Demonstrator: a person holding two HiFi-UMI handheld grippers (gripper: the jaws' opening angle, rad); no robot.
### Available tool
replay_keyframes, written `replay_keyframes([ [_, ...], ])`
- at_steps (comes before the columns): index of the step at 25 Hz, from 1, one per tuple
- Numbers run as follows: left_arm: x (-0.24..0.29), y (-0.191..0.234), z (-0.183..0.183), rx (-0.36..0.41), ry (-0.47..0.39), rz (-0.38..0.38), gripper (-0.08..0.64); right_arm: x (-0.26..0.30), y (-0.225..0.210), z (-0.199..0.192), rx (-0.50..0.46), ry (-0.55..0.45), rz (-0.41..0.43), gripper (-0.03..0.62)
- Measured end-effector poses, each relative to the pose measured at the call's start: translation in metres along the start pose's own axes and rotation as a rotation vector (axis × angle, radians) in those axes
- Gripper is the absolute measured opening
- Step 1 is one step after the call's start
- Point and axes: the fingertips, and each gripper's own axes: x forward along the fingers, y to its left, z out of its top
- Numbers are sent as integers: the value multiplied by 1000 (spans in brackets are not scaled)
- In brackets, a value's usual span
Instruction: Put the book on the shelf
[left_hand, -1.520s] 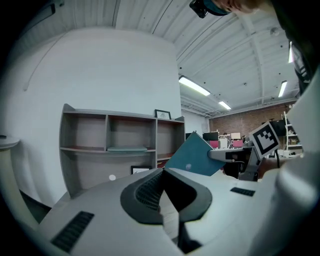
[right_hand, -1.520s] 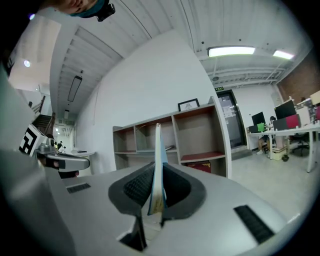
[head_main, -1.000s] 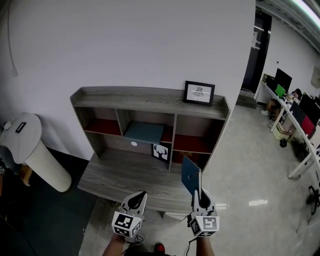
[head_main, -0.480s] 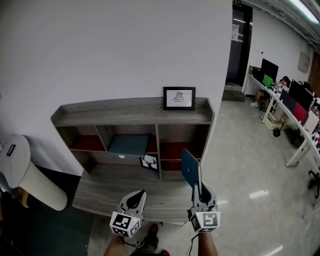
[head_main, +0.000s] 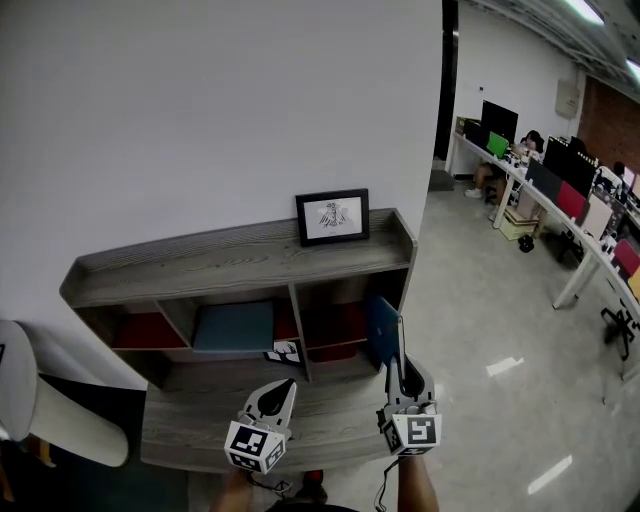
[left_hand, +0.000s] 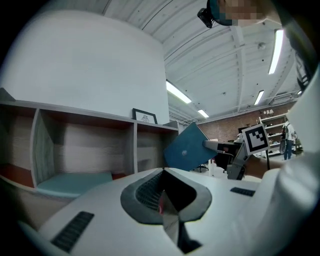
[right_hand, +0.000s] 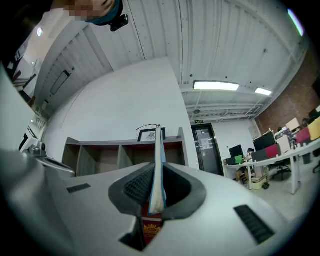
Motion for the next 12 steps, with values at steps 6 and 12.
replay_keyframes([
  [6, 29, 17, -2, -1, 10, -66, 5, 30, -9, -9, -7, -1, -55, 61],
  [12, 52, 26, -9, -5, 20, -113, 5, 51, -15, -30, -12, 23, -92, 61],
])
